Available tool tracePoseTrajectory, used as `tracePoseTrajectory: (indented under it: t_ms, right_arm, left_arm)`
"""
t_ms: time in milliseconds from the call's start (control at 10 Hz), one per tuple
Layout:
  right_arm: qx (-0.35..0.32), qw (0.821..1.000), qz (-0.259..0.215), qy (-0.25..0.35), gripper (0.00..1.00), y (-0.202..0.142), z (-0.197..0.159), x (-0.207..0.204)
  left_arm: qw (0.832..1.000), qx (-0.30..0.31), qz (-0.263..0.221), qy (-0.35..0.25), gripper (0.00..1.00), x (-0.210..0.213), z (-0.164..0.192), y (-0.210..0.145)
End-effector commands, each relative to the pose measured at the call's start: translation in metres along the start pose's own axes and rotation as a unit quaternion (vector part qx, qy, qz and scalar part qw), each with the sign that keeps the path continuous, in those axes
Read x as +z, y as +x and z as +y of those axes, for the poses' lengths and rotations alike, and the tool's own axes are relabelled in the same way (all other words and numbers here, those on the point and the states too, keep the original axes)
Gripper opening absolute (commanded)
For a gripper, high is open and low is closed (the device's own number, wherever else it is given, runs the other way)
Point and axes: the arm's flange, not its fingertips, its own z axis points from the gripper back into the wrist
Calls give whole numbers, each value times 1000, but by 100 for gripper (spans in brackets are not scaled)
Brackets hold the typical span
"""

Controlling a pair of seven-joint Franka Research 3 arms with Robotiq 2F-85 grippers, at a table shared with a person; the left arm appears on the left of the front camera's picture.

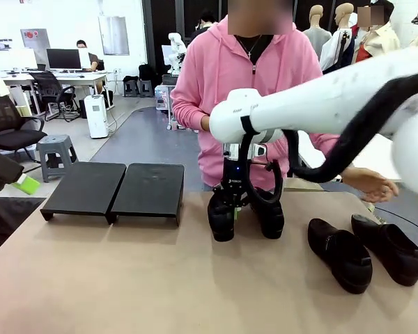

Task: Organize the shoes by placing them on the stand.
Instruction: Pick up one Shoe and place it in the middle of the table.

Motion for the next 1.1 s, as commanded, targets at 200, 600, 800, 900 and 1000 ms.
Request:
tracePoseTrajectory:
  t_ms: [200,600,800,900,1000]
  right_arm:
    - [-3,999,-11,30,0,-161,-61,-2]
    - [11,1000,14,-9,0,-142,-37,7]
    - [97,995,-36,-2,0,-167,-15,-16]
    - [94,994,-54,0,0,-175,24,-25]
    - [118,991,-62,10,0,-184,57,-36]
  left_arm:
    - [1000,-4,-5,-8,100,0,1,0]
    - [1000,-4,-5,-8,100,0,1,0]
    - [1000,-4,-5,-8,100,0,1,0]
    - [1000,-4,-5,-8,100,0,1,0]
    - [1000,-4,-5,-8,100,0,1,0]
